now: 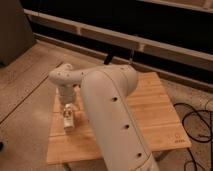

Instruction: Place the bottle in the ceramic bowl

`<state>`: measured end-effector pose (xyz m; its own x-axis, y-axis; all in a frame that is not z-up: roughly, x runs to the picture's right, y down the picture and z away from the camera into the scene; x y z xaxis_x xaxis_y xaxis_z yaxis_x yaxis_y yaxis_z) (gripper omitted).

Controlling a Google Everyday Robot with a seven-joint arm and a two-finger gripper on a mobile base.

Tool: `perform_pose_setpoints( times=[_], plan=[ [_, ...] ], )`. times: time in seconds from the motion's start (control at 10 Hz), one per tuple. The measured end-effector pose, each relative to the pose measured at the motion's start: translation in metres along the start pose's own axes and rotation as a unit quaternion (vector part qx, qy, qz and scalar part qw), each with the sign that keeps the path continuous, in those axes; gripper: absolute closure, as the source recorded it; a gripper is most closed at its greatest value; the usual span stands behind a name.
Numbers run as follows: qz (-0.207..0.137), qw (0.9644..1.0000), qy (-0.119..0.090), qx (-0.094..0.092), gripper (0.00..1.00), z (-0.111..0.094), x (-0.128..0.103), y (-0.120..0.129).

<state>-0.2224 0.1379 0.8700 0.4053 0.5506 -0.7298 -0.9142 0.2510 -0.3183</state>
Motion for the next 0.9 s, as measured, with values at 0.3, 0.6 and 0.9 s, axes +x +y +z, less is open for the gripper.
perform_pose_setpoints(
  times=[0.3,0.6,0.9],
  plan=[
    [-0.031,0.9992,0.018,0.018,0.49,0.002,-0.012,0.001],
    [-0.024,0.9992,0.016,0.027,0.82,-0.001,-0.022,-0.007],
    [-0.019,0.9996,-0.01,0.019,1.0,-0.015,-0.031,-0.008]
  ],
)
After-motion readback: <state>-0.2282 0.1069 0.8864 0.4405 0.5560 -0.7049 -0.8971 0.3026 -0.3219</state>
